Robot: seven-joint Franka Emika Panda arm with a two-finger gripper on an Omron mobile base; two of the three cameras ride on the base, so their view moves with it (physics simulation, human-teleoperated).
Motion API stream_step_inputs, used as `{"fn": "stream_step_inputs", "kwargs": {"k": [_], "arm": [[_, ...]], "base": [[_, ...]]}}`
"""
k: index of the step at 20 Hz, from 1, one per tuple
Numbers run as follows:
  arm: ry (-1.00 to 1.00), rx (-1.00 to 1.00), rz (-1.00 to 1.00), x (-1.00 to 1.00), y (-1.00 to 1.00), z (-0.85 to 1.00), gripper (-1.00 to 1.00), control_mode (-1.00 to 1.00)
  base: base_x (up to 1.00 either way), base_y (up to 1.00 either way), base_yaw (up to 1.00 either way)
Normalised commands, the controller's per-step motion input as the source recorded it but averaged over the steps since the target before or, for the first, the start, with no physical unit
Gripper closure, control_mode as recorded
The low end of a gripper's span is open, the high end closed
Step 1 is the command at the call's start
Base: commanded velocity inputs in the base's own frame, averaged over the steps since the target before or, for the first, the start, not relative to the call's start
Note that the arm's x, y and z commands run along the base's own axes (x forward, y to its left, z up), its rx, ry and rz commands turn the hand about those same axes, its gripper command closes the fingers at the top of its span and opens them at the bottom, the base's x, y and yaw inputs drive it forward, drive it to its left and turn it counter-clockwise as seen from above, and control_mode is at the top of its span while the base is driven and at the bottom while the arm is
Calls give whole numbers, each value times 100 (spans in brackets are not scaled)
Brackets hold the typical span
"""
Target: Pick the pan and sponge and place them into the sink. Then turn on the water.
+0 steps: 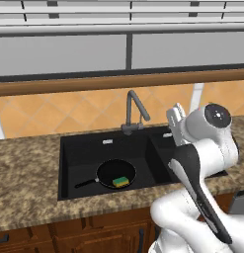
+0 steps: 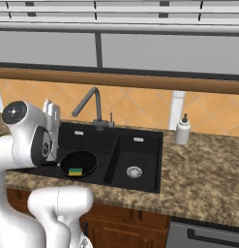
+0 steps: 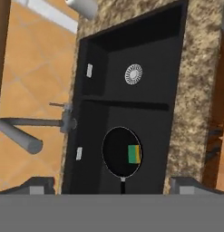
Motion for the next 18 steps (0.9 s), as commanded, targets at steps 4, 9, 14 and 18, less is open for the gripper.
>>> {"fn": "stream_step_inputs", "kwargs": {"k": [4,9,14,18], "arm": [[-10,43,-8,-1,-69,13,-100,-100],[-6,42,-10,0,-57,0,-100,-100],[-4,45,-12,1,-48,-2,-100,-100],[-4,36,-12,23,-35,-12,-100,-100]], "base": [[0,0,0],[0,0,0],[0,0,0],[0,0,0]]}}
